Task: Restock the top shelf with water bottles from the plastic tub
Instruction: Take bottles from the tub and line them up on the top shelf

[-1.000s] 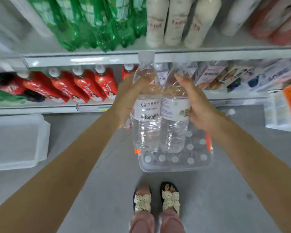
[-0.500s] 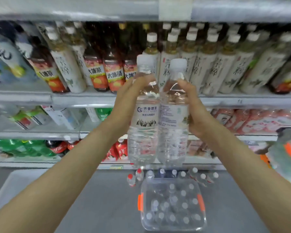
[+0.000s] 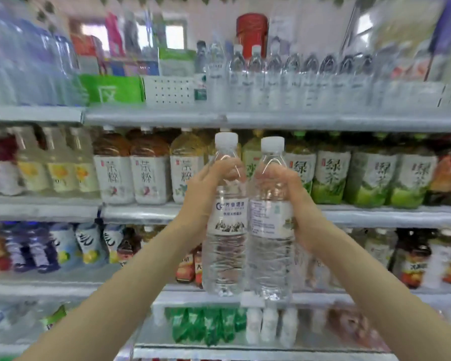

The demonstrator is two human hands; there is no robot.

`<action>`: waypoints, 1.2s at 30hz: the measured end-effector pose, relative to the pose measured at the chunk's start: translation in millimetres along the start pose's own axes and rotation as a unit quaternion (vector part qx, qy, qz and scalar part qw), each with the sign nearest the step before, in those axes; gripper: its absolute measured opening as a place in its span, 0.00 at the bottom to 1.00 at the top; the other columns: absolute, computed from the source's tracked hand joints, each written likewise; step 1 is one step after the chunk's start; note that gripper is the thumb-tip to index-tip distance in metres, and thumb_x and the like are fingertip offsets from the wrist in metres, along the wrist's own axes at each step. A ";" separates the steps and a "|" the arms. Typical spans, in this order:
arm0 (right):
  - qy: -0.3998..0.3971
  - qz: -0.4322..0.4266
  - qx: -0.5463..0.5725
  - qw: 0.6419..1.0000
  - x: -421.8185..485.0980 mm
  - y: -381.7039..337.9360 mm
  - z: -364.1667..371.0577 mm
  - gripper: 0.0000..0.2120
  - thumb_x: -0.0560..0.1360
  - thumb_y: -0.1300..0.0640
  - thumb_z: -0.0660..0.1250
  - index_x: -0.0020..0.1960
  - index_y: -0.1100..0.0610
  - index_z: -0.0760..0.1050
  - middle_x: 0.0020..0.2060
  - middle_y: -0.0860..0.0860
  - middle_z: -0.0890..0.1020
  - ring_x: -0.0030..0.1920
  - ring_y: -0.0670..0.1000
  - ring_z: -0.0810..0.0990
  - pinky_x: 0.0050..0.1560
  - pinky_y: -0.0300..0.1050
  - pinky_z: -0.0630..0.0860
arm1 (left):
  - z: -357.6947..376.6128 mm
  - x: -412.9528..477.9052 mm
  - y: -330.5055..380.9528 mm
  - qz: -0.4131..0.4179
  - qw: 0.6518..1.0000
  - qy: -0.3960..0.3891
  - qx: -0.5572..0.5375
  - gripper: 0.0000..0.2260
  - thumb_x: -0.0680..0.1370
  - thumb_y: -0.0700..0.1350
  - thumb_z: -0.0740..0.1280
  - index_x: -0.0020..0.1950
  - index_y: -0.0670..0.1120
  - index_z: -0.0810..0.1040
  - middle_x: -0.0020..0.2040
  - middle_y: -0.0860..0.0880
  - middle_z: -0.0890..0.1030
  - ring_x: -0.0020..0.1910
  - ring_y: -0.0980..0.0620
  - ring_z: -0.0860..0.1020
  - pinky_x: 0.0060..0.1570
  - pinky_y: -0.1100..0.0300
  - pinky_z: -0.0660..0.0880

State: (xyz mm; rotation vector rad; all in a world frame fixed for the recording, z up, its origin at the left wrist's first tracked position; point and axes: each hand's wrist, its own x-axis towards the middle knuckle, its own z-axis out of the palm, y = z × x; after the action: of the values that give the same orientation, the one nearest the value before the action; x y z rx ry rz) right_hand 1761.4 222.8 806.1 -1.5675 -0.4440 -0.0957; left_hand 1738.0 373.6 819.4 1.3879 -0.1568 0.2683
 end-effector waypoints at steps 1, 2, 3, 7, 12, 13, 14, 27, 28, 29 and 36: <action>-0.002 -0.012 -0.002 1.000 2.4 -12.2 2.9 0.18 0.61 0.32 0.63 0.37 0.43 0.82 0.43 0.44 0.84 0.54 0.55 0.78 0.60 0.53 0.70 | -0.5 0.8 13.0 0.015 1.000 0.001 0.013 0.21 0.61 0.57 0.73 0.48 0.46 0.82 0.42 0.50 0.83 0.40 0.54 0.81 0.43 0.57 0.75; -0.007 -0.025 -0.013 1.000 5.5 -22.8 5.1 0.19 0.60 0.31 0.61 0.38 0.42 0.82 0.44 0.44 0.83 0.56 0.55 0.78 0.60 0.53 0.70 | -0.5 1.1 25.8 0.034 0.999 -0.002 0.030 0.20 0.61 0.59 0.72 0.46 0.47 0.81 0.42 0.51 0.83 0.40 0.57 0.81 0.44 0.59 0.73; -0.012 -0.034 -0.022 0.999 7.4 -34.4 7.6 0.20 0.59 0.30 0.60 0.38 0.41 0.81 0.45 0.44 0.83 0.57 0.55 0.77 0.62 0.55 0.69 | -0.6 1.6 38.2 0.051 0.998 -0.005 0.041 0.19 0.62 0.59 0.71 0.46 0.48 0.81 0.42 0.52 0.83 0.39 0.60 0.80 0.42 0.62 0.72; -0.021 -0.054 -0.030 0.998 22.6 -72.7 13.7 0.18 0.63 0.31 0.61 0.41 0.42 0.81 0.46 0.43 0.84 0.60 0.57 0.75 0.63 0.64 0.67 | -1.5 0.6 83.3 0.083 0.997 -0.010 -0.001 0.17 0.69 0.52 0.68 0.50 0.41 0.80 0.37 0.52 0.83 0.30 0.59 0.80 0.25 0.71 0.73; -0.028 -0.095 -0.040 0.994 46.0 -108.7 16.6 0.13 0.70 0.38 0.63 0.43 0.44 0.81 0.54 0.47 0.81 0.62 0.61 0.73 0.62 0.66 0.67 | 1.4 1.4 124.8 0.106 0.994 -0.021 -0.001 0.22 0.61 0.56 0.67 0.48 0.43 0.80 0.39 0.48 0.83 0.32 0.53 0.80 0.28 0.64 0.77; -0.028 -0.107 -0.046 0.993 49.1 -115.7 15.8 0.13 0.70 0.38 0.63 0.42 0.45 0.81 0.53 0.46 0.80 0.62 0.60 0.74 0.62 0.64 0.67 | 2.8 2.5 131.1 0.112 0.994 -0.022 0.001 0.21 0.62 0.56 0.67 0.47 0.44 0.80 0.39 0.48 0.83 0.32 0.52 0.81 0.29 0.63 0.78; -0.029 -0.113 -0.044 0.992 52.4 -121.9 14.1 0.15 0.68 0.37 0.63 0.42 0.45 0.81 0.53 0.46 0.80 0.61 0.59 0.74 0.62 0.64 0.67 | 5.0 4.2 136.1 0.120 0.992 -0.024 0.002 0.20 0.62 0.56 0.66 0.47 0.44 0.80 0.39 0.48 0.84 0.32 0.52 0.81 0.31 0.62 0.78; -0.092 -0.132 -0.063 0.985 66.3 -163.5 -38.9 0.25 0.58 0.24 0.61 0.43 0.39 0.81 0.62 0.54 0.76 0.63 0.60 0.73 0.66 0.66 0.63 | 64.0 30.7 157.6 0.170 0.985 -0.001 -0.013 0.08 0.74 0.50 0.65 0.39 0.48 0.78 0.33 0.50 0.82 0.28 0.51 0.78 0.28 0.61 0.75; -0.090 -0.132 -0.063 0.985 70.0 -164.3 -41.7 0.26 0.57 0.24 0.61 0.43 0.38 0.81 0.63 0.53 0.76 0.63 0.59 0.73 0.66 0.66 0.64 | 67.9 33.7 157.2 0.175 0.984 0.002 -0.016 0.08 0.74 0.49 0.65 0.38 0.48 0.78 0.33 0.51 0.82 0.27 0.52 0.77 0.27 0.63 0.75; -0.088 -0.130 -0.058 0.986 75.1 -163.5 -44.8 0.28 0.55 0.23 0.63 0.44 0.39 0.81 0.63 0.53 0.76 0.63 0.60 0.72 0.66 0.66 0.63 | 70.8 37.5 156.4 0.176 0.984 0.011 -0.018 0.07 0.74 0.49 0.65 0.38 0.48 0.78 0.33 0.51 0.82 0.27 0.53 0.78 0.26 0.64 0.75; -0.069 -0.098 -0.042 0.992 116.6 -148.1 -54.2 0.41 0.51 0.22 0.67 0.54 0.48 0.79 0.61 0.55 0.78 0.62 0.59 0.74 0.64 0.62 0.68 | 67.4 80.0 148.0 0.167 0.982 0.080 -0.044 0.06 0.72 0.50 0.68 0.42 0.48 0.79 0.38 0.50 0.84 0.33 0.49 0.80 0.34 0.57 0.77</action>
State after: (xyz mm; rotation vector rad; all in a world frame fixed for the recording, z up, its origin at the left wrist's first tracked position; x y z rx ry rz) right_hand 1830.2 192.8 987.3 -1.6163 -0.7111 -0.1591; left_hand 1776.8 338.4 992.9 1.2419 -0.2646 0.6432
